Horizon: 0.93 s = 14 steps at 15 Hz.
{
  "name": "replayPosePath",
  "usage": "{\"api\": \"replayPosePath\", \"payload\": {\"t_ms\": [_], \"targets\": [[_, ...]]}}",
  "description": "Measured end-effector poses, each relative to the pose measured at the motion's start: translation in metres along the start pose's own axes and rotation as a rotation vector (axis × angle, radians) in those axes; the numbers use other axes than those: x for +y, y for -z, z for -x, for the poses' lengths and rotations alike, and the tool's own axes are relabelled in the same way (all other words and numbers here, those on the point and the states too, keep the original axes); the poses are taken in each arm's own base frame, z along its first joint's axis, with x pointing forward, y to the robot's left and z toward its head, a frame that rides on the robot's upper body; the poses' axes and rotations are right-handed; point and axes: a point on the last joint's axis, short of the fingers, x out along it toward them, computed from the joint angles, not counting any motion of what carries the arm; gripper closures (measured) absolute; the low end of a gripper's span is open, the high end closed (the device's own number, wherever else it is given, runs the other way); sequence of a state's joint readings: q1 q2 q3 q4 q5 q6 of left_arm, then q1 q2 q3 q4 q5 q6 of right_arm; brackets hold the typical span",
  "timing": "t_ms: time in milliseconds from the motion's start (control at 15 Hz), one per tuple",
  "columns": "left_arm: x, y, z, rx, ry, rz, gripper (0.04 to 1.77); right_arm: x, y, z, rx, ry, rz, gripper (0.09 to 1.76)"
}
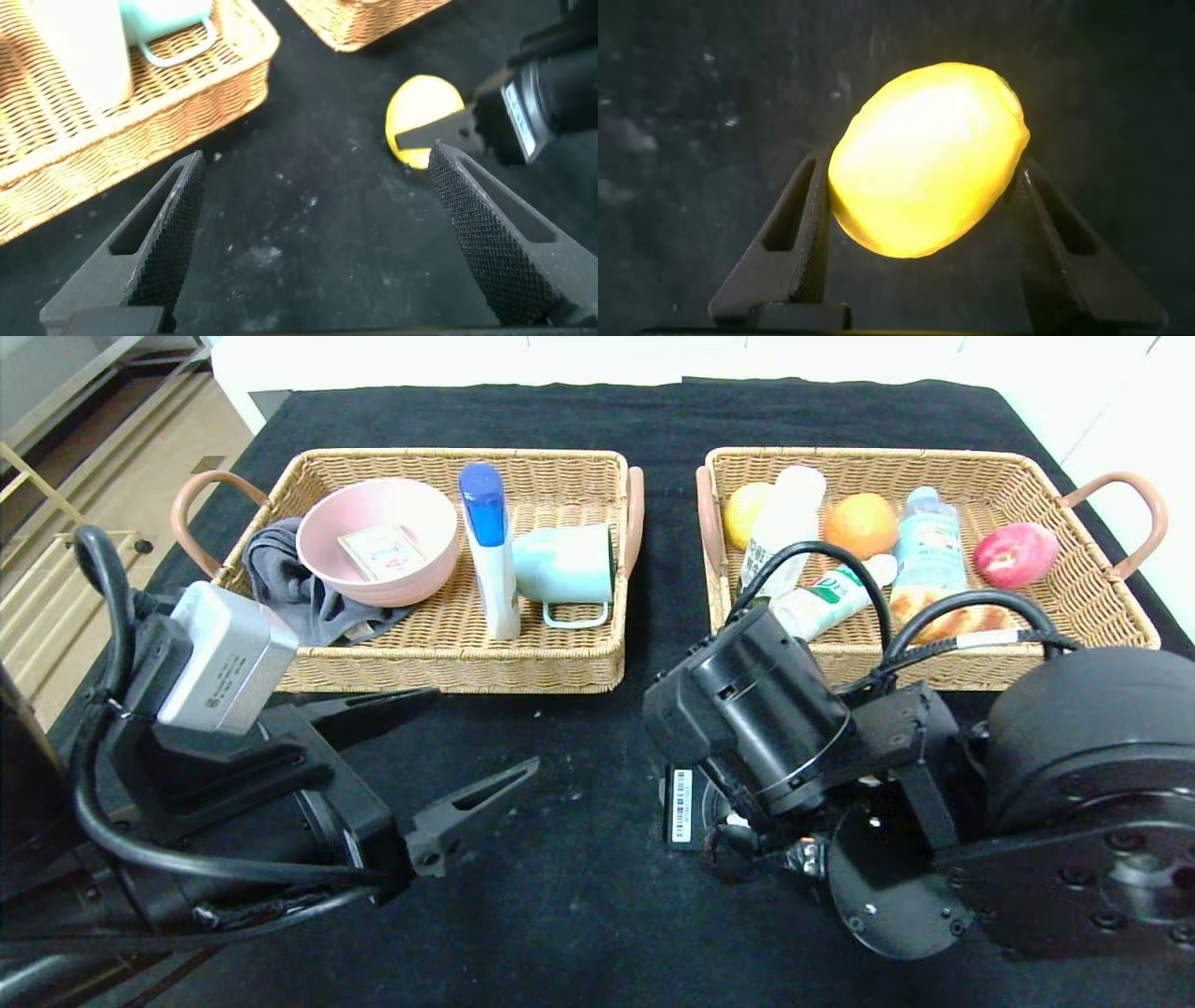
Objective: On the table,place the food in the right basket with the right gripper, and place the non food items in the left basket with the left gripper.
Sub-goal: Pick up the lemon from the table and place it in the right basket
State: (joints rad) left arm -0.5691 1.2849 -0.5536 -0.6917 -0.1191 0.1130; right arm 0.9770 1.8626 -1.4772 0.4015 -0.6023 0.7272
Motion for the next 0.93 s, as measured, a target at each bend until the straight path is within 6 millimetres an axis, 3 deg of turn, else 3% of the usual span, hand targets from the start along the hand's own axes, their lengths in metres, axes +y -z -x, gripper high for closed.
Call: {"api": "replayPosePath", "payload": {"t_ms": [267,600,933], "targets": [[0.0,0.001,0.0,0.005,0.005,0.001,0.09,-0.013,-0.017,0.023,-0.05,-0.03,0.036,0.68],[0.0,0.004,-0.001,0.015,0.006,0.002,0.09,-0.051,-0.061,0.037,-0.15,-0.055,0.055,0.69],[0.0,0.006,-0.004,0.029,0.007,0.004,0.09,-0.086,-0.09,0.05,-0.315,-0.037,0.123,0.69]]}}
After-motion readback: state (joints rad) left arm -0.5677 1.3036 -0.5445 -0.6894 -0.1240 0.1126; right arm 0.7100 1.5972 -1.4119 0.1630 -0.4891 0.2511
